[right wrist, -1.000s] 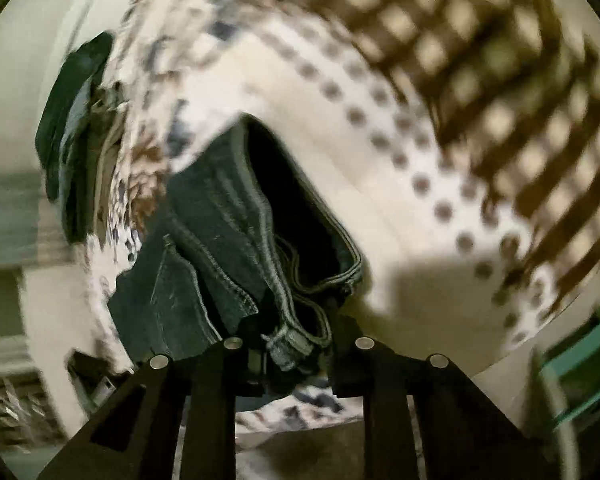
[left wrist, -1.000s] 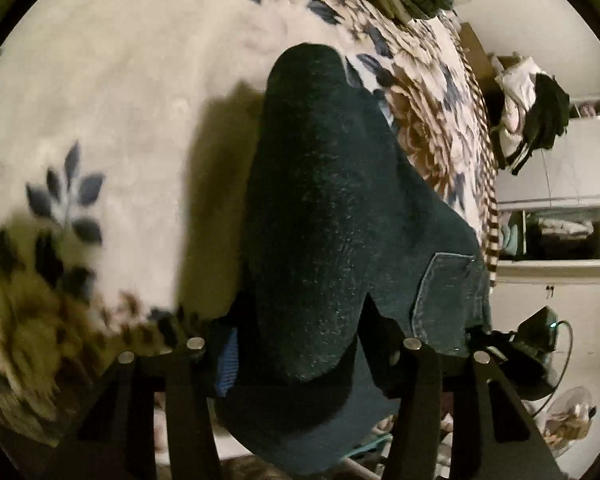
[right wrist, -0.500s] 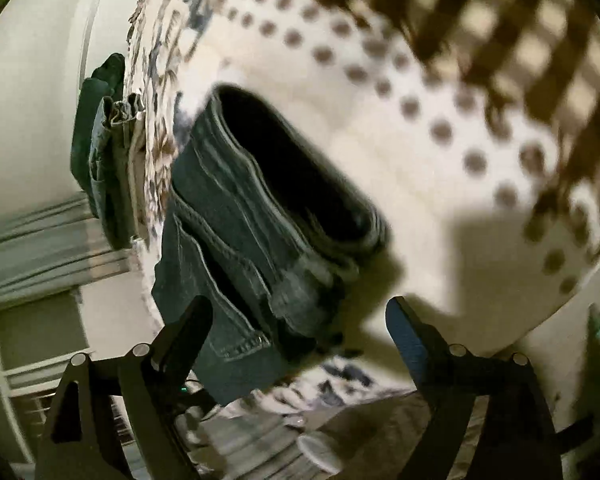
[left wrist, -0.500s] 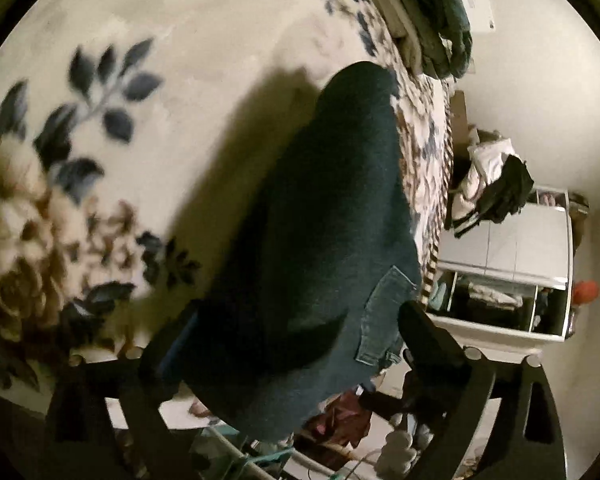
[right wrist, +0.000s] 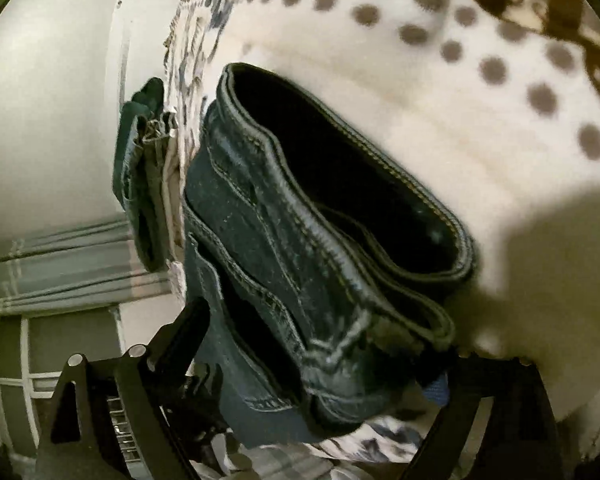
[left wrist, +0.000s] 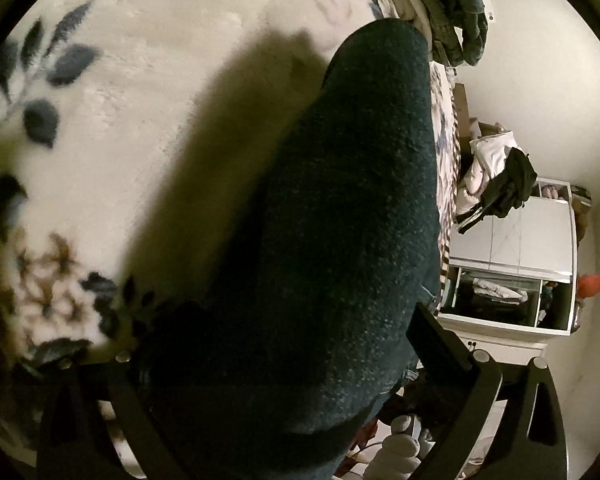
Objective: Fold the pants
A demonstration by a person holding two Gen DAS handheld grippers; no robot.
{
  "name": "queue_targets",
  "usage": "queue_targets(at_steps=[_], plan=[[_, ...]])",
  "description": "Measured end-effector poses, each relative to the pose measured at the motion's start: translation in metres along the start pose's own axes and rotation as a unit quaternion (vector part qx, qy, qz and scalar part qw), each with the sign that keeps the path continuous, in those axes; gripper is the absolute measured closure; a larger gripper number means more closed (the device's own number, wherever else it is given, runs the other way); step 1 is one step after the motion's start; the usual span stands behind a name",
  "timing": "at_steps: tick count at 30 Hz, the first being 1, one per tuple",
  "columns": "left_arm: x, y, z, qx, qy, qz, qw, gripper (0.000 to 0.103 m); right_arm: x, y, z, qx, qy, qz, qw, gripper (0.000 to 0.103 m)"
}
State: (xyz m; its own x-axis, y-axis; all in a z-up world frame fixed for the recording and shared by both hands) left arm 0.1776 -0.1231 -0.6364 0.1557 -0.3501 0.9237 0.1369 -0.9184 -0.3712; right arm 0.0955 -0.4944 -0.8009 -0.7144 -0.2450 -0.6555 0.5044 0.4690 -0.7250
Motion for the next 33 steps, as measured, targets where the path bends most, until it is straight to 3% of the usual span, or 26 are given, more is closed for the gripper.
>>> queue_targets(at_steps=[4, 9, 10, 11, 12, 13, 15, 23, 28, 33], plan=[[0.009, 0.011, 0.002, -0.003, 0.0, 0.004, 1.0, 0.0, 0.011, 0.01, 0.0, -0.005, 0.099, 0.096, 0.99, 0.008], [0.017, 0.019, 0.008, -0.021, 0.023, 0.011, 0.9995, 0.001, -0.005, 0.024, -0.003, 0.003, 0.064, 0.068, 0.996, 0.01], [0.02, 0.021, 0.008, -0.025, 0.034, 0.016, 0.999, 0.006, -0.008, 0.026, -0.005, 0.005, 0.061, 0.062, 0.996, 0.015], [0.025, 0.021, 0.007, -0.026, 0.047, 0.023, 0.9983, 0.011, -0.008, 0.028, -0.006, 0.003, 0.061, 0.052, 0.997, 0.039], [0.026, 0.02, 0.006, -0.025, 0.054, 0.036, 0.9976, 0.028, -0.008, 0.032, -0.009, 0.0, 0.067, 0.053, 0.996, 0.064], [0.026, 0.019, 0.006, -0.025, 0.054, 0.039, 0.9974, 0.037, -0.009, 0.031, -0.01, 0.007, 0.076, 0.053, 0.996, 0.065], [0.028, 0.011, 0.006, -0.019, 0.046, 0.033, 0.9982, 0.043, -0.02, 0.026, -0.012, 0.019, 0.062, 0.035, 0.997, 0.072], [0.082, -0.001, 0.006, -0.027, 0.07, 0.039, 0.9964, 0.048, -0.072, -0.006, -0.022, 0.029, 0.028, 0.007, 0.999, 0.077], [0.144, -0.017, 0.018, -0.026, 0.092, 0.038, 0.9947, 0.048, -0.114, -0.04, -0.019, 0.027, 0.019, 0.019, 0.999, 0.077], [0.22, -0.038, 0.055, -0.005, 0.135, 0.035, 0.9903, 0.048, -0.19, -0.064, -0.009, 0.033, -0.004, 0.042, 0.999, 0.077]])
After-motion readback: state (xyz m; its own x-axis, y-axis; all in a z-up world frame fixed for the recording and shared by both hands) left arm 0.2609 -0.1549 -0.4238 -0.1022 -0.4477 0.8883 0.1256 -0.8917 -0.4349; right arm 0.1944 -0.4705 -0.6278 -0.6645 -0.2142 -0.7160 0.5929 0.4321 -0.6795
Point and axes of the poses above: each gripper's, at about its wrist camera, not at the fingertips, and y roughly the way its jaws point, x to its right, z to its top, the point moved 2 cm from there along y, roughly the way its jaws point, and after that the axes turned 15 degrees about -z, right-handed, at the moved point
